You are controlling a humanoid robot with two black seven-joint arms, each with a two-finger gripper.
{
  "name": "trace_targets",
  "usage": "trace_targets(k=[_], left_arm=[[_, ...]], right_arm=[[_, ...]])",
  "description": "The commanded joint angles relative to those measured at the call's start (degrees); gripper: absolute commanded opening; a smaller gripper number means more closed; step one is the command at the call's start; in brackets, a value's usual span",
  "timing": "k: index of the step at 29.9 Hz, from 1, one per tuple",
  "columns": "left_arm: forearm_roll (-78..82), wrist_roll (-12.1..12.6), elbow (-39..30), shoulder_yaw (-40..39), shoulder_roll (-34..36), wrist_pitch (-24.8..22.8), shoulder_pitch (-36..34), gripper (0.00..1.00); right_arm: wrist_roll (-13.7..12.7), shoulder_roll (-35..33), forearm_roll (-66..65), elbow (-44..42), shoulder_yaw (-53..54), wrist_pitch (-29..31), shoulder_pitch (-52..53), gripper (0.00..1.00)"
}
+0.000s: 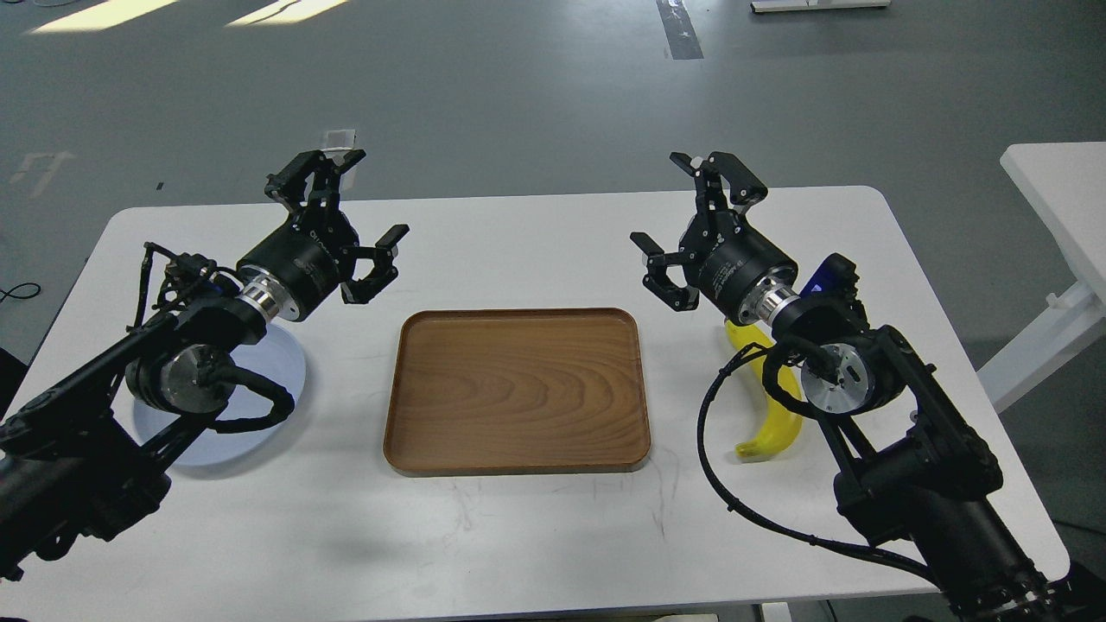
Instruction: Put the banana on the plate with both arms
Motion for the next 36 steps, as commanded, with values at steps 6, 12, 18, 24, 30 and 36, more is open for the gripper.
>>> trace_targets(k=[6,12,18,24,30,36], left_arm=[[0.26,-5.37,0.17,-0.85,0.20,-2.01,0.64,0.98],[0.18,-5.46,-0.09,-0.93,1.08,-2.36,2.49,0.98],[0.18,-5.02,-0.70,-0.23,3.10,-2.62,3.19,0.98],[0.18,-4.93,-0.70,-0.23,3.37,-3.85,4.34,0.98],[0.18,-4.93,-0.70,-0.23,4.07,-3.85,4.34,0.98],[0.18,-5.02,-0.70,-0.23,3.90,-3.94,4.25,0.98]], right_arm=[[-1.98,0.17,-0.30,1.92,1.56,1.53,-1.09,1.00],[-1.81,0.17,-0.56,1.75,1.56,1.27,-1.00,1.00],[-1.81,0.17,-1.09,-1.06,1.12,0.66,2.95,1.00],[-1.81,0.17,-3.20,-3.09,-0.37,0.13,4.98,1.00],[-1.72,-2.56,-2.41,-3.35,-0.90,0.13,5.51,1.00],[-1.72,-2.47,-1.80,-3.00,0.15,-0.22,5.51,1.00]])
